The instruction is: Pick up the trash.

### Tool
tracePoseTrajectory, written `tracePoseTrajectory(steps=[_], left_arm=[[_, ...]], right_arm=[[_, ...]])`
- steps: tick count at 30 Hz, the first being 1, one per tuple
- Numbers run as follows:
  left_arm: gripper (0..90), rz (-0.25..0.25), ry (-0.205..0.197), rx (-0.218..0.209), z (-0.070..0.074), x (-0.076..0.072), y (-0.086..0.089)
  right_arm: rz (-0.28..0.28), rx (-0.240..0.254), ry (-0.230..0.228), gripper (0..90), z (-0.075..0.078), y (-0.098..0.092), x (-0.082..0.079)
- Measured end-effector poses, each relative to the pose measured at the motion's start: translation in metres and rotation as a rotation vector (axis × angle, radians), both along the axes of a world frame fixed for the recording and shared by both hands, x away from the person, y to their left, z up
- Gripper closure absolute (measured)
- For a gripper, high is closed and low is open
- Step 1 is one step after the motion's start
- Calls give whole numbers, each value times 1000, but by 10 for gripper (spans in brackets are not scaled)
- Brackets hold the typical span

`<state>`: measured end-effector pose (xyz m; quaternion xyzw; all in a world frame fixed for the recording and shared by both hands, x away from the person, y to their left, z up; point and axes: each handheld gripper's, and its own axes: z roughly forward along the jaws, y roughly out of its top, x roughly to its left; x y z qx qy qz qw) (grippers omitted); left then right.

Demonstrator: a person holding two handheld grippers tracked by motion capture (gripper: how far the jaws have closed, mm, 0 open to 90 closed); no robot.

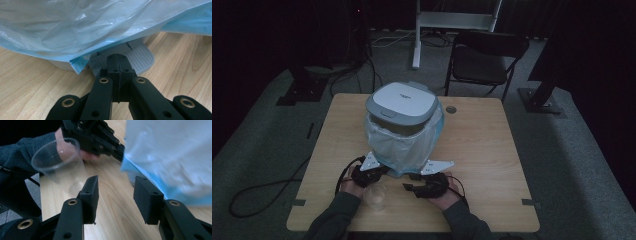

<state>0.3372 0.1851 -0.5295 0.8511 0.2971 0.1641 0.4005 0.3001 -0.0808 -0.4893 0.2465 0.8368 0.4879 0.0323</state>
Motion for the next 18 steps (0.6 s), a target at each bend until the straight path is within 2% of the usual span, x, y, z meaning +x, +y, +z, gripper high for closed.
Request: tracePoseTrajectory(steps=[5,11,18], left_arm=[[900,2,1,-5,0,0,-1],[900,2,1,-2,0,0,-1],[900,2,3,-1,0,0,-1]], right_arm=[[46,11,-11,541,8,18,-1],[70,13,-29,563,19,37,-2],[112,17,-24,580,26,56,-2]])
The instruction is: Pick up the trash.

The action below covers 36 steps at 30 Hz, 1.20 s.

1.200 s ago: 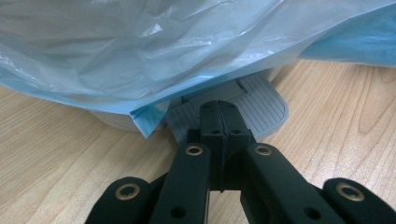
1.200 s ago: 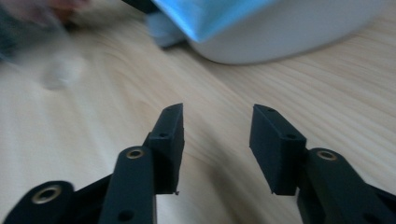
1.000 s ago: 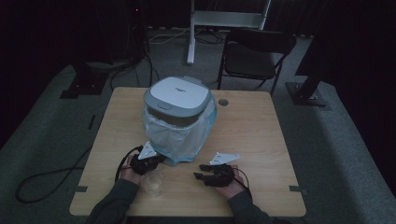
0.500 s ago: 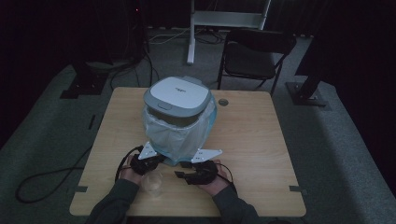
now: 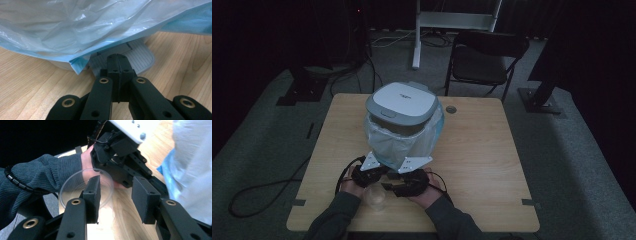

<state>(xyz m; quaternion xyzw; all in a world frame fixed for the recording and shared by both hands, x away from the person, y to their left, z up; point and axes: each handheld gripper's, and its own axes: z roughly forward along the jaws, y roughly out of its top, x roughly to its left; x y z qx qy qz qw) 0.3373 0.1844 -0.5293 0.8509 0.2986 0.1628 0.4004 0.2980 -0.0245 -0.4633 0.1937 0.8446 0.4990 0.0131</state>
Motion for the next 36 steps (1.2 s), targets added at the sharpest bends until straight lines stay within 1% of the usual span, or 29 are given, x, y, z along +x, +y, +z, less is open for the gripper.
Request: tracePoseTrajectory(steps=[2,3,5,8,10,11,12,13,16,17,18,22,25,35,36], left_arm=[[900,0,0,1,0,0,0],[900,0,-1,0,0,0,0],[900,0,-2,1,0,0,0],[900,0,-1,2,0,0,0],[900,0,0,2,0,0,0],[900,0,-1,3,0,0,0],[900,1,-1,4,0,0,0],[900,0,0,4,0,0,0],[900,0,0,5,0,0,0],[900,1,-1,5,0,0,0],[900,1,-1,4,0,0,0],[900,1,-1,5,0,0,0],[900,1,-1,6,0,0,0],[900,1,-1,5,1,0,0],[900,1,-1,6,0,0,0]], right_arm=[[8,-11,12,589,-1,4,0],[18,-26,22,603,-3,8,1],[22,-35,22,609,-4,9,1],[34,-72,25,669,-7,10,1],[39,-78,32,711,-9,7,1],[45,-85,47,732,-10,4,2],[45,-85,47,732,-10,4,2],[56,-92,69,734,-12,2,3],[58,-95,72,750,-13,2,3],[65,-106,76,785,-14,2,3],[71,-121,71,837,-16,1,2],[73,-121,65,848,-16,-1,1],[71,-112,67,853,-15,-6,2],[-4,-69,35,859,-5,-31,6],[-15,-63,30,860,-3,-36,7]])
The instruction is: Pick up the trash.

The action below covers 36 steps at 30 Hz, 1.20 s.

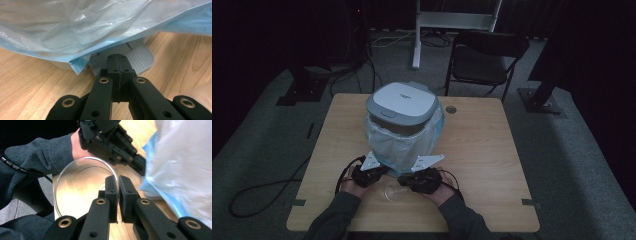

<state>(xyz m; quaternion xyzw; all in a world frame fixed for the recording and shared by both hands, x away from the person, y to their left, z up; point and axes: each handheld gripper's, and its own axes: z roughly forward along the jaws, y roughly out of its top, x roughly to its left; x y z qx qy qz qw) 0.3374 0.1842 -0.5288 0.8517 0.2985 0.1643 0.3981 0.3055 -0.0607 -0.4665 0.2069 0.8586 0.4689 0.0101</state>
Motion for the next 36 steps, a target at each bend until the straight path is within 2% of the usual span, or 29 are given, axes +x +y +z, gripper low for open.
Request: tracePoseTrajectory(steps=[9,12,13,23,36], left_arm=[[900,-2,1,1,0,0,0],[900,-1,1,-1,0,0,0],[900,1,4,-9,0,0,0],[900,-3,4,-1,0,0,0],[900,-2,3,2,0,0,0]], right_arm=[[-31,10,-38,862,10,-18,-1],[-43,23,-48,862,13,-24,-1],[-58,45,-56,862,15,-32,1],[-97,81,-59,862,19,-51,3],[-98,87,-70,862,22,-54,1]])
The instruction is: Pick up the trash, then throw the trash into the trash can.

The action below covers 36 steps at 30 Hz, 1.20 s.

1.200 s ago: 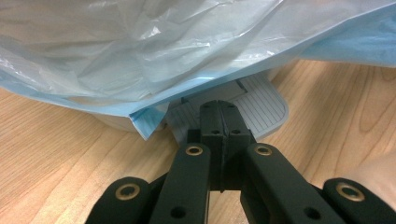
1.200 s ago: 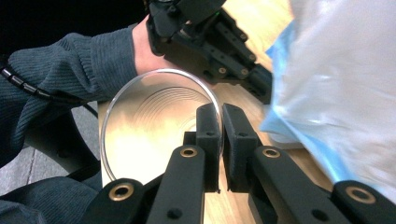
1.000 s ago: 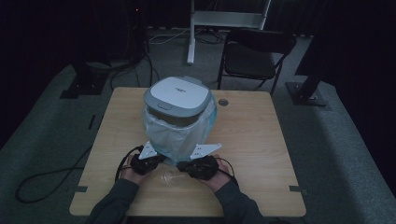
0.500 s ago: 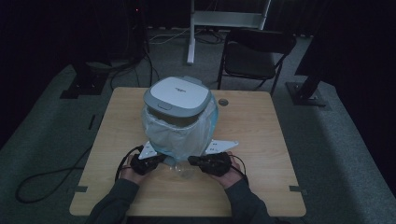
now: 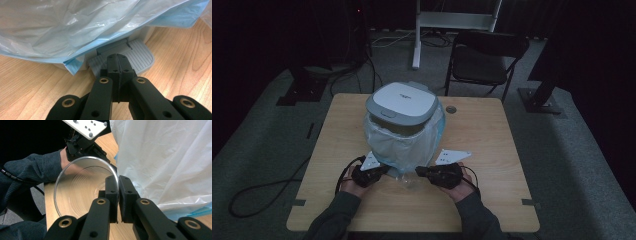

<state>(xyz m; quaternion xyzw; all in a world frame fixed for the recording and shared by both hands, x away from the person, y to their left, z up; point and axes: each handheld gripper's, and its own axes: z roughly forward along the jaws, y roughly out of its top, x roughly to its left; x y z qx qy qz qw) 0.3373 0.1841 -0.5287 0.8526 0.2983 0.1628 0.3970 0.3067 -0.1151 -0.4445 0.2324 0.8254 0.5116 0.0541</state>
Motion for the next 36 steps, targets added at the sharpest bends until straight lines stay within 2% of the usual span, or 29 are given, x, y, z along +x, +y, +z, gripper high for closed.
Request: tracePoseTrajectory(steps=[4,11,16,17,27,36], left_arm=[[900,-1,0,-3,0,0,0],[900,2,0,0,0,0,0],[900,-1,0,-1,0,0,0],[900,0,-1,-4,0,0,0],[900,3,-2,-4,0,0,0],[900,3,2,-8,0,0,0]], right_arm=[[2,11,-10,862,4,-2,-2],[16,59,-25,862,16,-7,-7],[25,71,-33,863,21,-9,-8],[30,88,-35,863,24,-11,-10],[38,123,-53,864,37,-15,-12],[38,194,-78,864,54,-19,-9]])
